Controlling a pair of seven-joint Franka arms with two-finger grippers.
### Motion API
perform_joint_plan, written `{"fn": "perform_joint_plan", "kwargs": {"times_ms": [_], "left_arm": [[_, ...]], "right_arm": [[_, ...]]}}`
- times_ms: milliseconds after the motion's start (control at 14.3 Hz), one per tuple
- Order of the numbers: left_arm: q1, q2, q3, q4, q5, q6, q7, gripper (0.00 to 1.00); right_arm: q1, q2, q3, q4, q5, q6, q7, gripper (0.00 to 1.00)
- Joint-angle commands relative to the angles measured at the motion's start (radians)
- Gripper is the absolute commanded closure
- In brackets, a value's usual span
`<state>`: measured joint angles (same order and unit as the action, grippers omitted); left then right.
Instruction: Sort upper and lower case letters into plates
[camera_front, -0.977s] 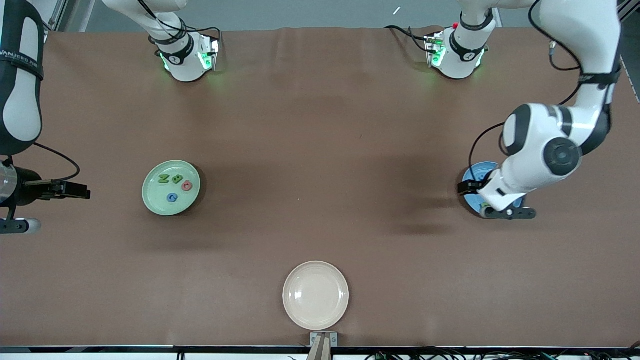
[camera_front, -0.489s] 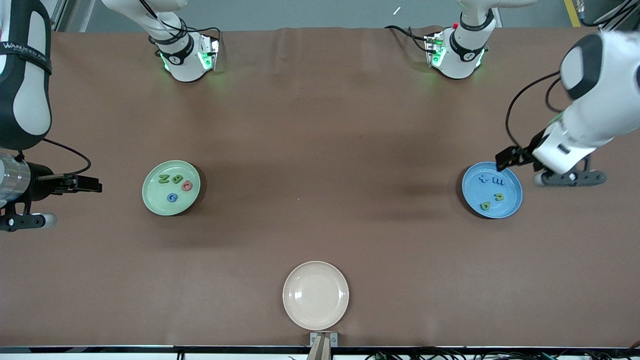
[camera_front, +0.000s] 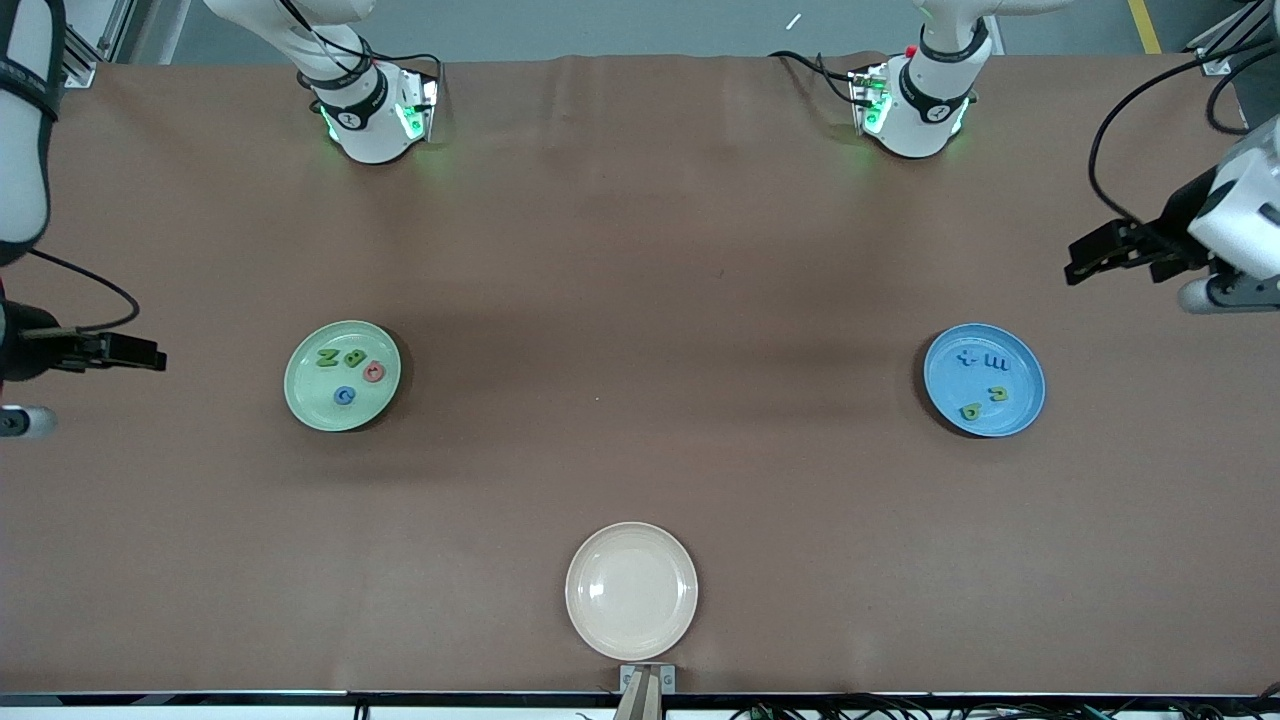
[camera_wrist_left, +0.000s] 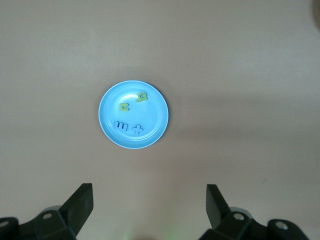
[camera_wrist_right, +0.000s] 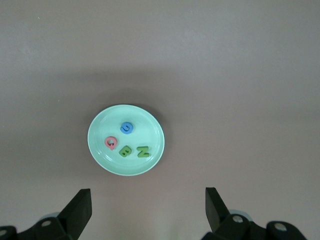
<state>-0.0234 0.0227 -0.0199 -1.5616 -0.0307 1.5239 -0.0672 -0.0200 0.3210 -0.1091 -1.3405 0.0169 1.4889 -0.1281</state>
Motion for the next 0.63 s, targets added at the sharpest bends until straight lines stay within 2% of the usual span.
{"fn": "perform_joint_plan", "kwargs": {"times_ms": [0, 349, 559], "left_arm": [[0.031, 0.016, -0.002, 0.072, -0.008, -0.057, 0.040, 0.01], [0.033, -0.003, 0.003, 0.071, -0.006, -0.056, 0.047, 0.01], [0.033, -0.001, 0.003, 0.071, -0.005, -0.050, 0.047, 0.01]], "right_arm": [[-0.008, -0.132, 0.011, -0.133, 0.000, 0.010, -0.002, 0.00], [0.000, -0.296, 0.014, -0.299, -0.003, 0.033, -0.004, 0.00], [-0.005, -0.353, 0.014, -0.350, -0.006, 0.054, -0.007, 0.00]]}}
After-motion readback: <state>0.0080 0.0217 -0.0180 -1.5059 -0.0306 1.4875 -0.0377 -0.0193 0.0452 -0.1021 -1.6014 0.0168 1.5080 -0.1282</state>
